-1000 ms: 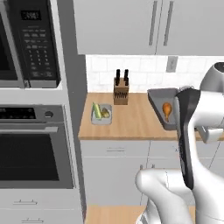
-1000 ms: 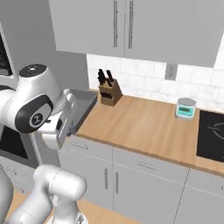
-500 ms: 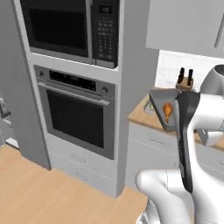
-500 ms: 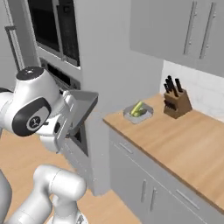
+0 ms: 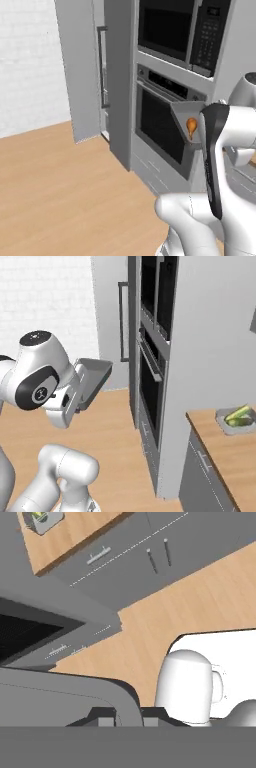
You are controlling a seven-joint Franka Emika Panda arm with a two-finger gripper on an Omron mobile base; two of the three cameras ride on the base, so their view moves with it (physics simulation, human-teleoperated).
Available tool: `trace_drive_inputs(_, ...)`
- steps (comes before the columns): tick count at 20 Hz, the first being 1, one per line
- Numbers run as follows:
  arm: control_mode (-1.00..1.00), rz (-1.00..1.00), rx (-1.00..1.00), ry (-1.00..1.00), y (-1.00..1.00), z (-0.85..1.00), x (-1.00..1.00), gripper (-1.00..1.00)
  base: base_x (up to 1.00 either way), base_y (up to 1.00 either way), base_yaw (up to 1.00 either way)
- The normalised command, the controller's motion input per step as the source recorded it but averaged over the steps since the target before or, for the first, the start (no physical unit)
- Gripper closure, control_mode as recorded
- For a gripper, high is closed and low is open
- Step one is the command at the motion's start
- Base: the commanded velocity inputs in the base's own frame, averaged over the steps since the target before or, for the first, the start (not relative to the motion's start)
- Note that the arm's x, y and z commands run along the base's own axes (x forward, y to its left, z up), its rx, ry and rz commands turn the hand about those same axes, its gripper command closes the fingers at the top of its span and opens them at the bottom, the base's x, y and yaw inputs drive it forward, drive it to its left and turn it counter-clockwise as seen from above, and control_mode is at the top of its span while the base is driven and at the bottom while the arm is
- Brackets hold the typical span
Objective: Take the meat container that has the chicken drumstick and place it on the second highest rack of the freezer. Then take the vegetable container that has the cucumber and corn and place it on the highest rack of the freezer.
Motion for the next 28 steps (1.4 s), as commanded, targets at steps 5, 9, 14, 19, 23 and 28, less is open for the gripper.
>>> trace_drive_inputs(5,1.00,0.00,0.00,0.00,0.00,0.00,0.00,1.00,0.19,0.03,0.63)
trace_drive_inputs(9,1.00,0.00,0.00,0.00,0.00,0.00,0.00,1.00,0.40,0.00,0.34)
trace_drive_inputs(14,1.00,0.00,0.00,0.00,0.00,0.00,0.00,1.00,0.71,0.00,0.09)
trace_drive_inputs(19,1.00,0.00,0.00,0.00,0.00,0.00,0.00,1.00,0.89,0.00,0.06)
trace_drive_inputs(23,1.00,0.00,0.00,0.00,0.00,0.00,0.00,1.00,0.89,0.00,0.04)
trace_drive_inputs(28,1.00,0.00,0.00,0.00,0.00,0.00,0.00,1.00,0.86,0.06,0.01)
